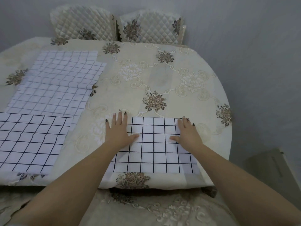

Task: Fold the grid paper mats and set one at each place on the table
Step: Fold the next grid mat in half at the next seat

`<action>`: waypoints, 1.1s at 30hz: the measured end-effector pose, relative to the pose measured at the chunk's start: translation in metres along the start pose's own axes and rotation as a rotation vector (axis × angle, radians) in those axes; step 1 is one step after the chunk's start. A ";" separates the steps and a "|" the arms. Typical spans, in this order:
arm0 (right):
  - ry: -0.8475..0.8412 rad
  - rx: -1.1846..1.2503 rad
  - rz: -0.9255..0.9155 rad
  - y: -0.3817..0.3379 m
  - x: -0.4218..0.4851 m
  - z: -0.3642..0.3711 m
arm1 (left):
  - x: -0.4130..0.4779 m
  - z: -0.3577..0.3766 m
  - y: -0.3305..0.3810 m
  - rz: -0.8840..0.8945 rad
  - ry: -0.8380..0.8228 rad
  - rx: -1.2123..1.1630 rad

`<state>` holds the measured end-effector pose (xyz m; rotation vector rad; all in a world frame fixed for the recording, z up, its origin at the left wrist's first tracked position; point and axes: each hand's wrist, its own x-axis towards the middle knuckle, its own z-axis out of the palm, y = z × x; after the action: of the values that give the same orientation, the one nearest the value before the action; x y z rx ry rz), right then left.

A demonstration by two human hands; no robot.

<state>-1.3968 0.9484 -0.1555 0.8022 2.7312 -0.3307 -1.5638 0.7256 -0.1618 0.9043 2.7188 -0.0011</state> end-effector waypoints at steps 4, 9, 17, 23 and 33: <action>-0.036 0.010 -0.208 -0.047 -0.025 0.012 | -0.030 0.000 0.037 0.220 -0.053 -0.054; -0.183 -0.005 -0.297 -0.082 -0.047 0.036 | -0.054 0.020 0.062 0.271 -0.242 -0.104; -0.254 -0.015 -0.176 -0.067 -0.055 0.033 | -0.058 0.023 0.045 0.165 -0.347 -0.024; -0.251 0.084 -0.107 -0.030 -0.064 0.028 | -0.063 0.024 0.015 0.132 -0.317 0.010; -0.237 0.013 -0.002 -0.018 -0.071 0.019 | -0.071 0.018 0.003 0.018 -0.317 -0.016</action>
<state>-1.3454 0.8933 -0.1484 0.7138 2.5117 -0.4158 -1.5026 0.6848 -0.1601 0.8440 2.4146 -0.1101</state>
